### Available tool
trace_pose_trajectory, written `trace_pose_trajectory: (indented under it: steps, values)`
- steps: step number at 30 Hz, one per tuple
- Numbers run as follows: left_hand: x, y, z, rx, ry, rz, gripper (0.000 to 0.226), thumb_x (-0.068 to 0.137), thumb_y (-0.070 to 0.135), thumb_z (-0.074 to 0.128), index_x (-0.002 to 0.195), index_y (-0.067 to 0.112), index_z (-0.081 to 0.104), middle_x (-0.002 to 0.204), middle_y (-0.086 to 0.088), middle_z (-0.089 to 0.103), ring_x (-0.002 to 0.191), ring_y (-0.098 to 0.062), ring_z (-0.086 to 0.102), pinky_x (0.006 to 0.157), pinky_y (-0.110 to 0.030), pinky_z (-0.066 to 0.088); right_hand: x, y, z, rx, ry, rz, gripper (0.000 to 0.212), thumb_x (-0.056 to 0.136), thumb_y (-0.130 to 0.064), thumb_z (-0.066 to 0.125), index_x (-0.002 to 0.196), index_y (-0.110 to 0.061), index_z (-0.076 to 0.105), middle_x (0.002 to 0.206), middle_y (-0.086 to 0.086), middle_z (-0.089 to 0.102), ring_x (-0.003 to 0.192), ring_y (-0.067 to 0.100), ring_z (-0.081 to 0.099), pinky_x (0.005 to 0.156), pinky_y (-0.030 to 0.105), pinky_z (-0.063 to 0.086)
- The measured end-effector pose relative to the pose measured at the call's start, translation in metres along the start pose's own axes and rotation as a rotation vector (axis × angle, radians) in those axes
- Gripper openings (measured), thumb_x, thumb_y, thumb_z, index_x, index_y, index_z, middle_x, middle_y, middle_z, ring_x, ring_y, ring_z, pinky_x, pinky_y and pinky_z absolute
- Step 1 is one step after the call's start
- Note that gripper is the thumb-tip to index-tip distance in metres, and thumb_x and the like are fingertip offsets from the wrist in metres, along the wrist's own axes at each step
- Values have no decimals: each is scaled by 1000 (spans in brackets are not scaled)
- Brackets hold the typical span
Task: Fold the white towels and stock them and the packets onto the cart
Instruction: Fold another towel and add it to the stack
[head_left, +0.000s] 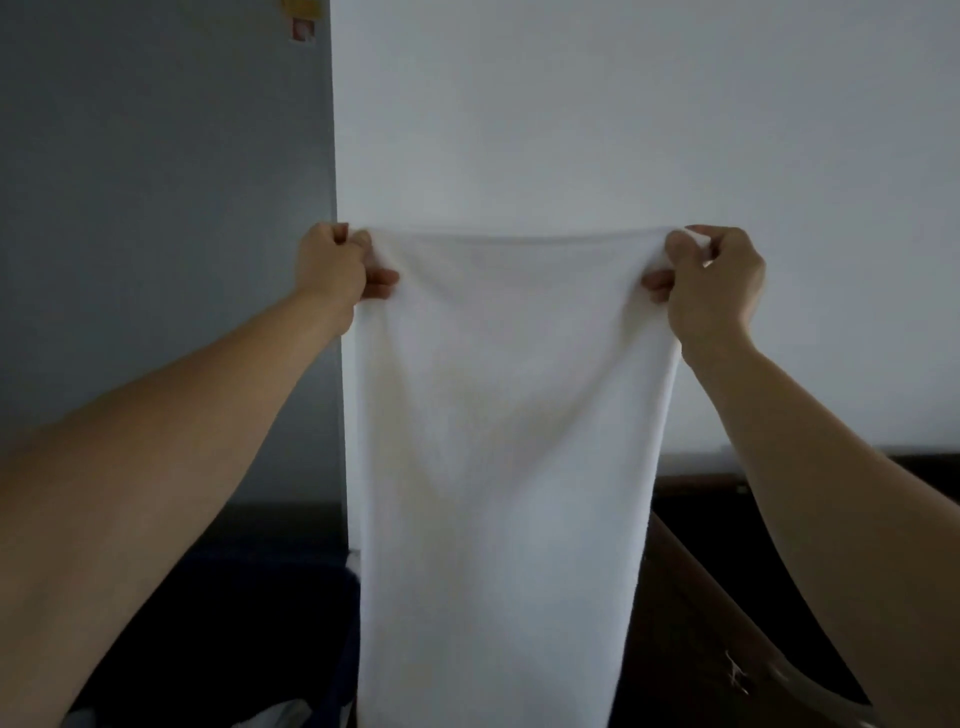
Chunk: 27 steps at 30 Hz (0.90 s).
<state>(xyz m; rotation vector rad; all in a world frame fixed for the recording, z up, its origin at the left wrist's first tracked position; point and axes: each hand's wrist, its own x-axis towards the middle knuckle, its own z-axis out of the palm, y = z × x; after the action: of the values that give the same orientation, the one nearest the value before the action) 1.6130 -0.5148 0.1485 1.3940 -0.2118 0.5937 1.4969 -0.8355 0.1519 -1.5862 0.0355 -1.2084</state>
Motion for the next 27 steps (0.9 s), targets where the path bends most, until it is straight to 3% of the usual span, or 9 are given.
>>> trace_pose_trajectory:
  steps: [4, 9, 18, 24, 27]
  values:
    - [-1, 1, -7, 65, -23, 68, 4, 104, 16, 45, 104, 13, 42, 80, -10, 57, 46, -13, 65, 42, -27, 51, -4, 1, 2, 27, -19, 12, 3, 92, -21, 61, 92, -22, 58, 63, 0, 67, 53, 19, 68, 69, 45, 61]
    - [-4, -1, -17, 55, 27, 96, 14, 104, 15, 44, 91, 21, 42, 76, -8, 59, 47, -13, 64, 45, -28, 52, -14, 3, 8, 4, -31, -23, 6, 93, -23, 60, 89, -27, 56, 69, 4, 69, 53, 16, 68, 65, 42, 61]
    - [-9, -4, -16, 22, -5, 112, 10, 103, 16, 45, 94, 18, 44, 86, -11, 56, 51, -16, 66, 46, -29, 53, -10, 4, 6, 43, 18, -13, 5, 91, -20, 60, 91, -24, 56, 62, -4, 64, 54, 20, 68, 61, 43, 60]
    - [-12, -18, -11, 27, -73, 17, 5, 103, 16, 49, 100, 12, 46, 86, -11, 56, 48, -16, 65, 47, -31, 56, -4, 20, 3, 31, -2, 70, 9, 92, -18, 62, 89, -25, 56, 59, -2, 64, 54, 22, 67, 66, 52, 60]
    - [-5, -31, -9, 12, -67, -53, 23, 101, 14, 52, 119, 0, 48, 88, -13, 58, 50, -19, 67, 47, -32, 56, 1, 30, 6, 29, -14, 109, 10, 92, -17, 63, 88, -25, 57, 52, -2, 64, 53, 22, 67, 70, 52, 60]
